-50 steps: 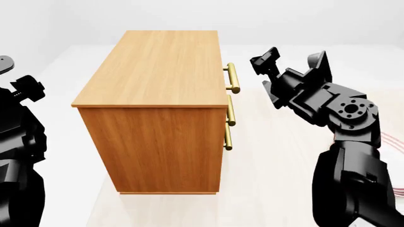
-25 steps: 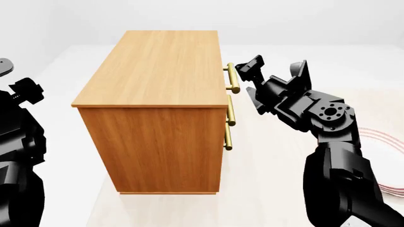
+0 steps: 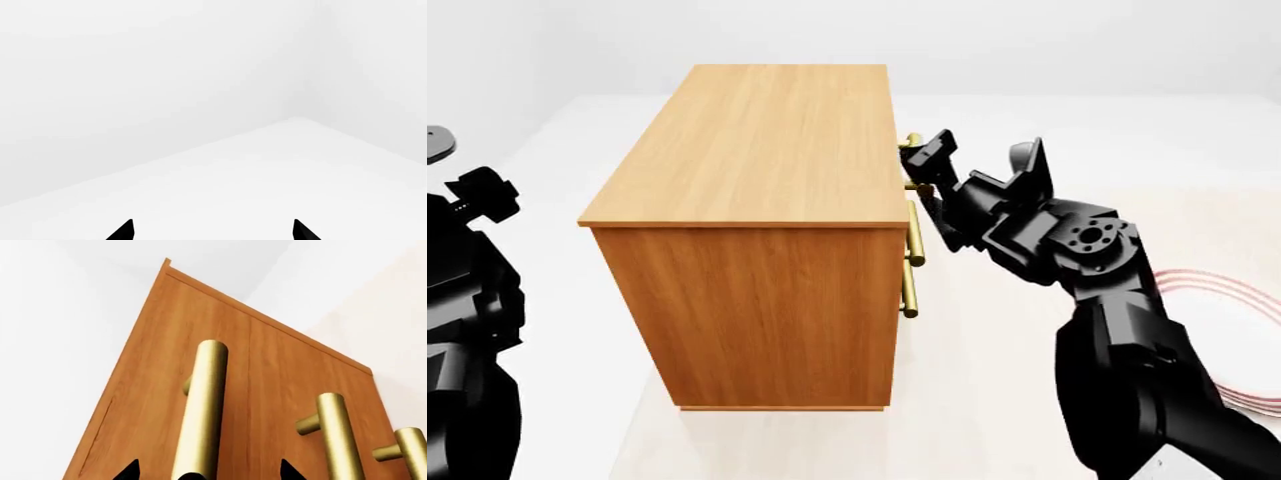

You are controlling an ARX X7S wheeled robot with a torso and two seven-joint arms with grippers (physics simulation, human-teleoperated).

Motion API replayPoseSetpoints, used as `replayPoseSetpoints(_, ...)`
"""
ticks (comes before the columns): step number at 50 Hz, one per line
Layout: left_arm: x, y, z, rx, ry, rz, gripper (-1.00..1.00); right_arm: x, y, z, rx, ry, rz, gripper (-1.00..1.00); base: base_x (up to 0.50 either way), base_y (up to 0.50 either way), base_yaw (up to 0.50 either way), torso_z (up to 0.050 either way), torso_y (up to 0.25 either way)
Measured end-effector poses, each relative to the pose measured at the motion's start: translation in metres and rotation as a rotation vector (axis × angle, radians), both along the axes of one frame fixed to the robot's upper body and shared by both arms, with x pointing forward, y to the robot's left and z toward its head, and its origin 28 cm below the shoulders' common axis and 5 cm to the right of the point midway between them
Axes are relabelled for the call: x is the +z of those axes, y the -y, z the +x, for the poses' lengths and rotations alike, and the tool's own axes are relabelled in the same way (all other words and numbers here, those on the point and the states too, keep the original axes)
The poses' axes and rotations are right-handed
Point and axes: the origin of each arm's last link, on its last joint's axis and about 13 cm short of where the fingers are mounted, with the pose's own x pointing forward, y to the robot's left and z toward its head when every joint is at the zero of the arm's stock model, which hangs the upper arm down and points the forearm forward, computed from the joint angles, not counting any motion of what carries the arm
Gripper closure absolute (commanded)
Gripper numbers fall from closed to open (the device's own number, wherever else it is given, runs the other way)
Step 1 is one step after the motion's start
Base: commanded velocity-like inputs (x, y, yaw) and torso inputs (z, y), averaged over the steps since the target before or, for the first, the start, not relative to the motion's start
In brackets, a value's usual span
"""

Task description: Open the top drawer of the cabinet and put the bowl in it.

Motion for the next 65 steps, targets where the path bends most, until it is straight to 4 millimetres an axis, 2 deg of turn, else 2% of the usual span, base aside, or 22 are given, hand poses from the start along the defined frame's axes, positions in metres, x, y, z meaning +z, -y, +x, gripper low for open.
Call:
replayPoseSetpoints(1,0.000,0.000,0.000,0.000,0.000,0.000,-1.00,0.000,0.000,0.000,0.002,0.000,-0.001,1.00,0.00,0.00,0.00,0.000,0.000)
replayPoseSetpoints(31,-0.001,-0.001,-0.001,0.006,-0.002,-0.003,-1.00,-0.001,0.000,0.001,-0.004,0.005,0.046,1.00,0.00,0.00,0.00,0.000,0.000)
replayPoseSetpoints(65,-0.002,0.000,0.000,0.009,-0.004,-0.008,-1.00,0.004,0.049,-0.005,-0.098,0.002,-0.005,1.00,0.00,0.00,0.00,0.000,0.001)
